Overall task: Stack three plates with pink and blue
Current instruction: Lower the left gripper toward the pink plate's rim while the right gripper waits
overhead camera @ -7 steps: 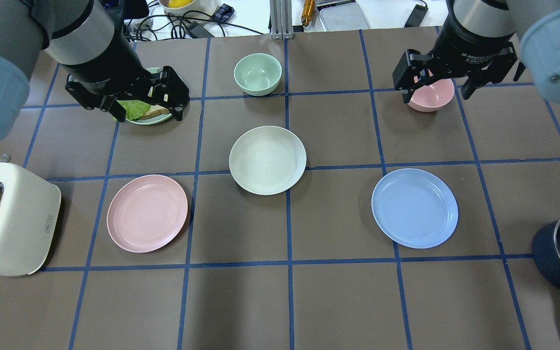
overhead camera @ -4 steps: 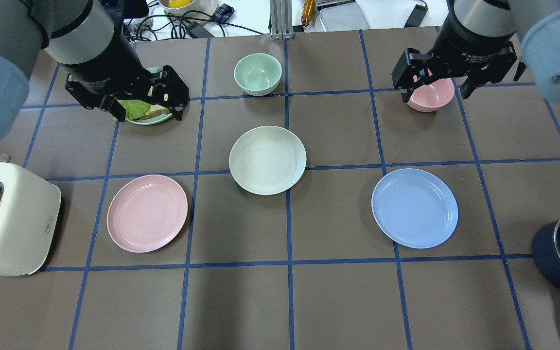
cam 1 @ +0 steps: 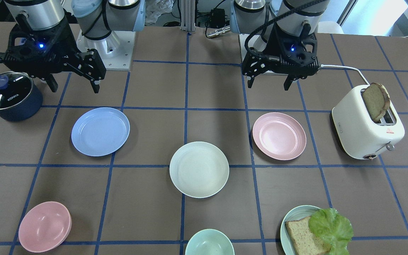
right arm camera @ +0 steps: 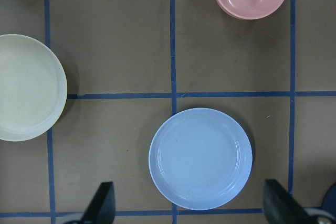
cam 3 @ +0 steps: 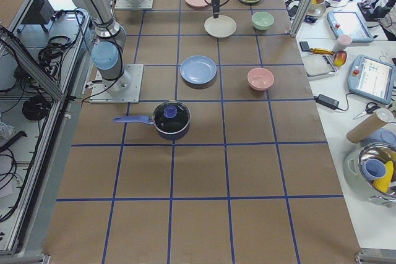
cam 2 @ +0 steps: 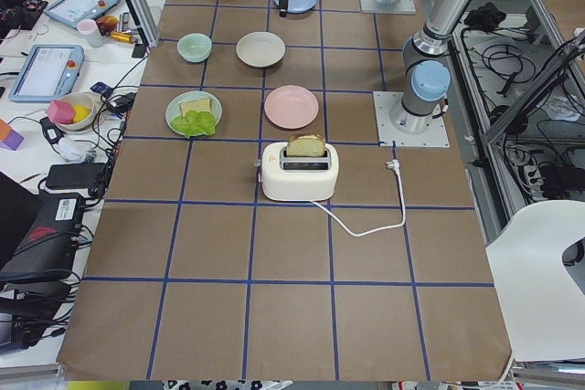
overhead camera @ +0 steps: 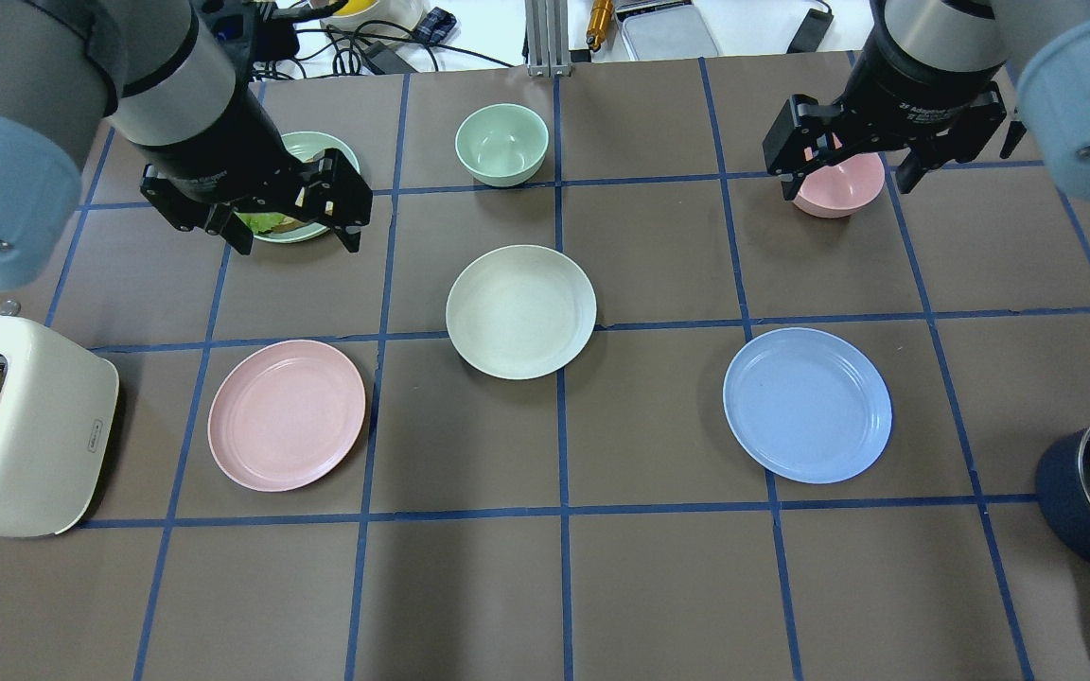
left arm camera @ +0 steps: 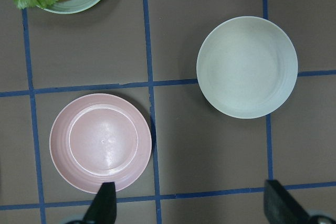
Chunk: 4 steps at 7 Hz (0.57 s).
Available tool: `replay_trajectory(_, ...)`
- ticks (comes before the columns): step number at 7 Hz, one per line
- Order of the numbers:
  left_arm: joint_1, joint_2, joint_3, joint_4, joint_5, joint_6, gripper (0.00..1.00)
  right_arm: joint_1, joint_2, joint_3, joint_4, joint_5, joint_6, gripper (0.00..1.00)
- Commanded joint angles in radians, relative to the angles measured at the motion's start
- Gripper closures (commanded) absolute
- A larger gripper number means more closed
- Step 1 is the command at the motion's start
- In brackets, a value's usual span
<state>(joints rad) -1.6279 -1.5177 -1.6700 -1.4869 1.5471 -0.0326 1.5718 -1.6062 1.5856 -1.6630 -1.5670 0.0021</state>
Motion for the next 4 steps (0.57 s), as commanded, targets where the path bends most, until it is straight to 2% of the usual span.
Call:
replay_trajectory(1, 0.017, -0.007, -0.135, 0.149, 0.004, -0.001, 0.09, -0.004, 0.002, 0.001, -0.001, 0.036, 0.006, 0.00)
replay_trajectory(3, 0.019, -0.033, -0.184, 0.166, 0.114, -0.051, 0.19, -0.004, 0.002, 0.002, 0.003, 0.028, 0.009, 0.00)
replay_trajectory(4, 0.019, -0.062, -0.189, 0.166, 0.116, -0.070, 0.28, -0.003, 0.003, 0.016, 0.002, 0.030, 0.009, 0.00)
